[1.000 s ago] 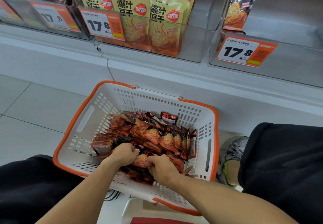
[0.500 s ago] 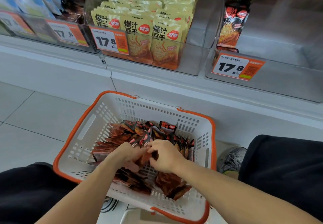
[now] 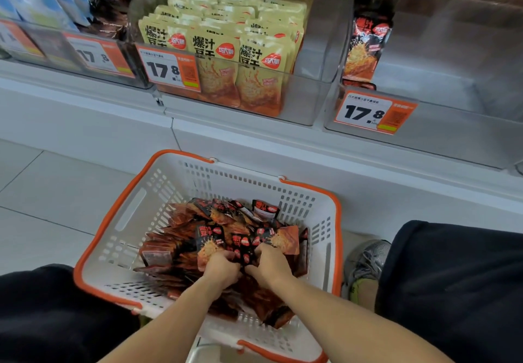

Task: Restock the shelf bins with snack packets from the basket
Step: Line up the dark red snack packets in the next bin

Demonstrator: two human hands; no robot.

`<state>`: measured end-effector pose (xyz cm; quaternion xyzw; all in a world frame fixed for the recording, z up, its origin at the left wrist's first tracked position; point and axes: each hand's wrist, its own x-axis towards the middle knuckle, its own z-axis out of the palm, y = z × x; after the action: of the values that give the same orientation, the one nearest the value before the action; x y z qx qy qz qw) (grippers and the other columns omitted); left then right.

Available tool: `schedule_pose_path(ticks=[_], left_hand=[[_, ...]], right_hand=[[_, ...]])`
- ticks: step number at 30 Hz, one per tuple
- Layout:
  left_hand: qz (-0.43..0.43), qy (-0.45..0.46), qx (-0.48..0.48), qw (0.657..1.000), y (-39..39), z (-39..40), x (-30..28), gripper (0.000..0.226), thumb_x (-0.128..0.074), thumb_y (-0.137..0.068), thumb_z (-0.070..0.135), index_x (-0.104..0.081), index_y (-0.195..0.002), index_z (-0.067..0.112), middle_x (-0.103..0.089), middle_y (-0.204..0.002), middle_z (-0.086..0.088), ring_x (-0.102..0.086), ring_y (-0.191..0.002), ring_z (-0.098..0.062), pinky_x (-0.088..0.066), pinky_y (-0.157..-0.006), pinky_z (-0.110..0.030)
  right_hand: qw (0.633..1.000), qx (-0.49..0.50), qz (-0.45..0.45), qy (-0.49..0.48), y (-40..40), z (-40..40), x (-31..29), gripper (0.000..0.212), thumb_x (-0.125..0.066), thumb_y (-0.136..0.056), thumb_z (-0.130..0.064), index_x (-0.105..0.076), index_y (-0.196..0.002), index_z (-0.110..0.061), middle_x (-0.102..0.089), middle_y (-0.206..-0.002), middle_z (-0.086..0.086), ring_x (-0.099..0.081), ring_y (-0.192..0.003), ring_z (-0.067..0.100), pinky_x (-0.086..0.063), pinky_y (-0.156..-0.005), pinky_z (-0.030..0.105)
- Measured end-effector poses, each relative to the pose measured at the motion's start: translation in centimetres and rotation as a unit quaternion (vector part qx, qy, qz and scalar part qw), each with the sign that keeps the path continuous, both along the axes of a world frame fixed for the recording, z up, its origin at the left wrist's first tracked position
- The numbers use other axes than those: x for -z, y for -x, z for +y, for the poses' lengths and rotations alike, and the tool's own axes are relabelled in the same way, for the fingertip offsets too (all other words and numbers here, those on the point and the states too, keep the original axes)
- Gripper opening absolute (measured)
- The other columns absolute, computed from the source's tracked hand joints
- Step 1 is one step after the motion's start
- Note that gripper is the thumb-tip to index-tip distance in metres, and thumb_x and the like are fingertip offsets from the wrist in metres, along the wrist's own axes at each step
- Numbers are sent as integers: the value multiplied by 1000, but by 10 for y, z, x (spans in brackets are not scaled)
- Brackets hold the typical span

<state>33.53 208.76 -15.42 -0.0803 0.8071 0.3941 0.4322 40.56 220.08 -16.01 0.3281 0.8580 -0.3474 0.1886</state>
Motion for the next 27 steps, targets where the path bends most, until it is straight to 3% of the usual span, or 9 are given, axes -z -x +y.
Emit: schedule_pose_path(ticks=[4,8,10,12,16,19,22,25,27], left_hand=[[-27,-15,35,999,4,-2,-3,33,-55,-93,-7,-56,-122,9,-60,-77,-7,-58,-58,-16,-47,-45,-19],[15,2,28,999,9,1,0,29,-61,-93,4,-52,-119,1,-66,-83,-14,-68,-62,-25,-62,-62,-38],[105,27,77,991,11,6,-4,30,-67,-92,19,-53,-116,7,-68,-84,-8,-70,-65,-22,-61,-64,-39],[185,35,123,974,13,11,-11,40,-70,-90,34,-52,-117,12,-64,-90,-2,-66,-78,-19,-52,-62,-29],[200,11,107,974,28,25,-24,62,-71,-84,53,-51,-126,13,-58,-113,-1,-58,-106,-21,-46,-82,-27],[144,-83,49,985,38,35,-45,47,-69,-87,51,-52,-117,19,-63,-115,0,-63,-100,-17,-51,-84,-34],[71,-255,33,964,36,50,-83,29,-64,-95,34,-65,-101,6,-76,-100,-9,-72,-82,-17,-53,-70,-38],[95,-367,49,924,34,68,-131,23,-65,-93,23,-60,-83,4,-72,-75,-15,-69,-75,-29,-52,-69,-35],[149,-399,85,901,32,79,-166,25,-68,-87,28,-57,-80,7,-67,-65,-14,-68,-65,-25,-53,-69,-34]], right_hand=[[998,20,9,-53,0,0,1,22,-70,-89,-33,-59,-102,-18,-64,-103,3,-62,-96,26,-45,-75,35],[997,18,36,-60,11,9,-4,14,-66,-88,-14,-58,-76,-11,-61,-83,7,-59,-86,27,-44,-69,34],[998,24,49,-36,17,19,-15,3,-72,-87,-13,-71,-87,-9,-71,-96,7,-65,-96,23,-52,-81,32],[998,24,53,-2,23,32,-31,15,-79,-84,-19,-76,-97,-14,-74,-104,4,-68,-99,17,-54,-89,31],[998,-19,51,23,35,62,-86,10,-78,-86,-20,-74,-94,-16,-73,-91,0,-63,-79,8,-52,-78,25],[994,-105,4,14,50,89,-147,12,-74,-88,-15,-64,-83,-18,-67,-78,0,-63,-61,11,-54,-67,28],[991,-130,5,-8,56,116,-210,13,-76,-86,-15,-64,-85,-16,-68,-79,1,-67,-63,16,-56,-66,29],[988,-139,47,-50,43,134,-271,16,-74,-88,-18,-63,-99,-15,-73,-92,6,-70,-76,21,-57,-74,36],[977,-161,96,-103,27,142,-305,33,-75,-87,-28,-54,-112,-23,-71,-96,-2,-64,-79,10,-52,-75,33]])
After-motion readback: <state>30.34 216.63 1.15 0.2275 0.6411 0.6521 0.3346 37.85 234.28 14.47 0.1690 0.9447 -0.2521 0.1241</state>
